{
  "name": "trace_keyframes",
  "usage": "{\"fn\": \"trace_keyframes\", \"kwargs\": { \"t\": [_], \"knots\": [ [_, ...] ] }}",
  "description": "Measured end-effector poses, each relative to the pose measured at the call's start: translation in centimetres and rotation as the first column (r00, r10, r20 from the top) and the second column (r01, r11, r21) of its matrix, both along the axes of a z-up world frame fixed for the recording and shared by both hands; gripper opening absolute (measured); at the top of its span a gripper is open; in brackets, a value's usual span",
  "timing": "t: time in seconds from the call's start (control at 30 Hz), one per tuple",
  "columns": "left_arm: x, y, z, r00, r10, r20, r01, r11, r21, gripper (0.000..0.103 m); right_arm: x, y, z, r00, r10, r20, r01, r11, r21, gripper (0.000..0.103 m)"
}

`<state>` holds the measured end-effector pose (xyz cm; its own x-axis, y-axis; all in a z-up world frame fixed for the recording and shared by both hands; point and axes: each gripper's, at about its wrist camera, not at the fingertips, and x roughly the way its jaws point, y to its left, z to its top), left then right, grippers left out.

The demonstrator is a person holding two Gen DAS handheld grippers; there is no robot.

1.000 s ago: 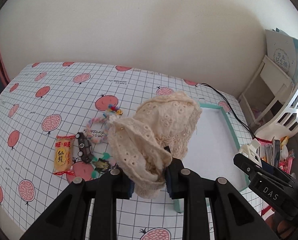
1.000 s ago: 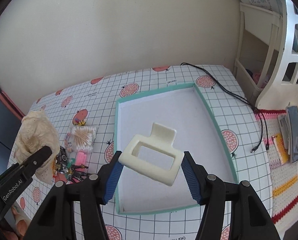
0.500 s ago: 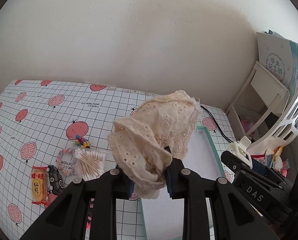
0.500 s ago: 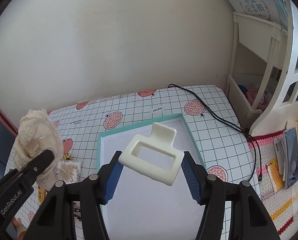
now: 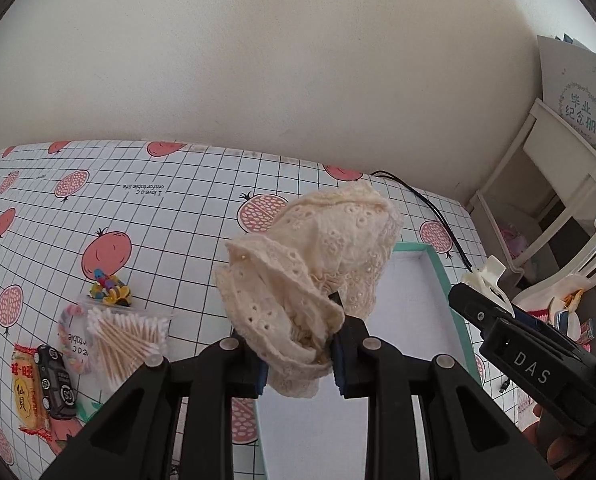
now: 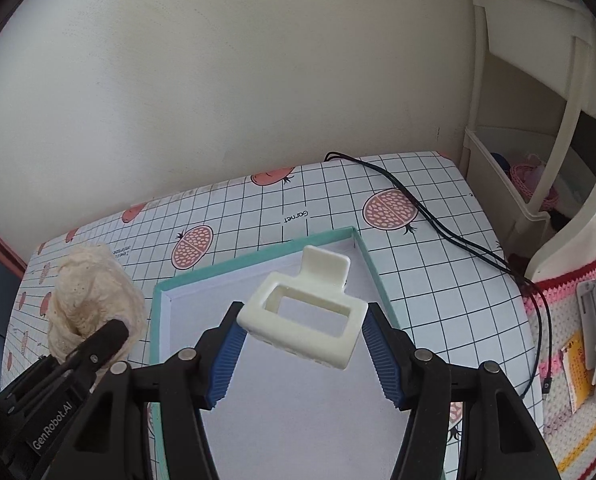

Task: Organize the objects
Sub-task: 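Carry the scrunchie and claw clip over the teal tray with both tools, then open the right tool to drop the claw clip while the left tool releases the scrunchie into the tray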

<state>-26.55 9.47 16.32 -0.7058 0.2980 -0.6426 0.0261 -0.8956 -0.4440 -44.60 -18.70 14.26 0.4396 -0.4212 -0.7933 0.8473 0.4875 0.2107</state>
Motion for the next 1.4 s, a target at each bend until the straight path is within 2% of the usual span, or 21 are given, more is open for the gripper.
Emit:
{"fn": "trace_keyframes", "kwargs": {
  "t": [0.37,0.73,1.13,1.27,1.4],
  "knots": [
    [-3.5,1.7,-3.5,0.999,-0.019,0.048,0.019,1.000,0.015,0.026,1.6,-2.2,-4.4,0.998,0.022,-0.059,-0.020,0.999,0.036,0.062],
    [-4.4,3.4,-6.1,0.994,-0.043,0.102,0.043,0.999,0.005,0.027,2.5,-2.7,-7.0,0.995,0.040,-0.092,-0.032,0.996,0.087,0.062],
    [-4.7,3.8,-6.9,0.994,-0.041,0.106,0.042,0.999,-0.007,0.029,2.7,-2.7,-7.7,0.993,0.049,-0.107,-0.039,0.994,0.100,0.062],
    [-4.7,3.9,-6.7,0.994,-0.039,0.107,0.040,0.999,-0.014,0.038,2.7,-2.7,-7.7,0.993,0.049,-0.104,-0.038,0.994,0.106,0.063],
    [-4.6,4.0,-6.2,0.994,-0.037,0.105,0.040,0.999,-0.028,0.041,2.5,-2.7,-7.3,0.993,0.047,-0.105,-0.036,0.994,0.098,0.063]
  ]
}}
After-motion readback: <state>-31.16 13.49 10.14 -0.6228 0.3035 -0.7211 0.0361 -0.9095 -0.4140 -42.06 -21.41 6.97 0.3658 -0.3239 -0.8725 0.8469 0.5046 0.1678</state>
